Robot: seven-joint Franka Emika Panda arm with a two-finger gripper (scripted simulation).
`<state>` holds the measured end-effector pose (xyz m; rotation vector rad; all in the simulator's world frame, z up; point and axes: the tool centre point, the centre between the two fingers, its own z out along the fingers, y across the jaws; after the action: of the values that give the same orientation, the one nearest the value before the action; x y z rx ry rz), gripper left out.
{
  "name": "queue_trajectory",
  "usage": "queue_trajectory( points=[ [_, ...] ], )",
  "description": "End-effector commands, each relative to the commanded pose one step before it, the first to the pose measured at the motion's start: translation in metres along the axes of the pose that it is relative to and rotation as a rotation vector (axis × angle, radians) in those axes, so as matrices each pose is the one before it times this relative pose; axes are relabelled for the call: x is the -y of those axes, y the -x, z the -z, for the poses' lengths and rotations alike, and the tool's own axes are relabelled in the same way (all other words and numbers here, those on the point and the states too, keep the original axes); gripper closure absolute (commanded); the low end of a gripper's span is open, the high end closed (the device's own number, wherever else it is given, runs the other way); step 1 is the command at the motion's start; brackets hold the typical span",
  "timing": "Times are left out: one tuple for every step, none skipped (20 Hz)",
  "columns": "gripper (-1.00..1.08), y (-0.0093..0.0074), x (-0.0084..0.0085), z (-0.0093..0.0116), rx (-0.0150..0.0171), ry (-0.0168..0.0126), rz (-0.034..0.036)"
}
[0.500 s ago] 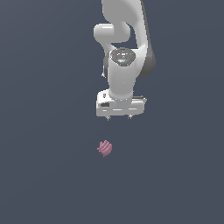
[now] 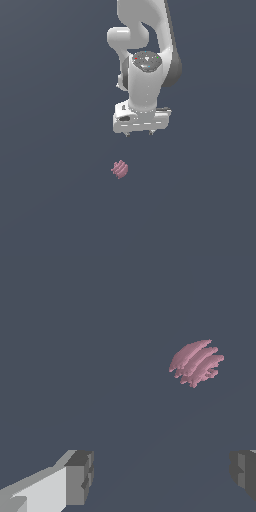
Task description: Pick up the object and move it to a goal position.
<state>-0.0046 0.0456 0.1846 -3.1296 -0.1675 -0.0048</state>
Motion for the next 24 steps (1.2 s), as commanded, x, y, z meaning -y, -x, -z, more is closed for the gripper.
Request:
queue_trajectory(
  points=[
    [-0.92,-0.0003,0.00254,0.00194,0.00032,0.00179,0.01136],
    [-0.92,0.00006,0.00009,-0.00009,0.0,0.0,0.0],
    [-0.92,-0.00001,-0.00071,-0.00038,-0.00001,-0.00039,-0.00282],
    [-0.92,-0.00029,-0.0005,-0.00043,0.00002,-0.0003,-0.00371],
    [-0.92,-0.00059,-0.00049,-0.00046,0.00005,-0.00028,-0.00497],
    [-0.92,-0.00085,-0.00062,-0.00058,0.00008,-0.00033,-0.00665],
    [-0.92,-0.00106,-0.0008,-0.00075,0.0001,-0.00042,-0.00845],
    [-0.92,-0.00124,-0.00099,-0.00094,0.00012,-0.00052,-0.01021],
    [-0.92,-0.00143,-0.00119,-0.00113,0.00014,-0.0006,-0.01196],
    [-0.92,-0.00163,-0.00135,-0.0013,0.00016,-0.00066,-0.01367],
    [-0.92,-0.00184,-0.00151,-0.00147,0.00018,-0.0007,-0.01532],
    [-0.92,-0.00206,-0.00163,-0.00164,0.0002,-0.00073,-0.01697],
    [-0.92,-0.00229,-0.00175,-0.00181,0.00022,-0.00073,-0.01862],
    [-0.92,-0.0025,-0.00189,-0.00199,0.00024,-0.00073,-0.02024],
    [-0.92,-0.00273,-0.00202,-0.00218,0.00026,-0.00072,-0.02195],
    [-0.92,-0.00296,-0.00213,-0.00238,0.00027,-0.00069,-0.02364],
    [-0.92,-0.0032,-0.00224,-0.00258,0.00028,-0.00064,-0.02533],
    [-0.92,-0.00344,-0.00234,-0.00279,0.00028,-0.00057,-0.02704],
    [-0.92,-0.00368,-0.00243,-0.00301,0.00027,-0.00048,-0.02875],
    [-0.92,-0.00393,-0.00249,-0.00323,0.00025,-0.00037,-0.03043],
    [-0.92,-0.00418,-0.00255,-0.00346,0.00022,-0.00024,-0.03211],
    [-0.92,-0.00442,-0.00258,-0.00369,0.00017,-0.00009,-0.03369],
    [-0.92,-0.0045,-0.00251,-0.00379,0.00009,0.00008,-0.03405],
    [-0.92,-0.00452,-0.0024,-0.00383,0.00001,0.00024,-0.03393]
  ],
)
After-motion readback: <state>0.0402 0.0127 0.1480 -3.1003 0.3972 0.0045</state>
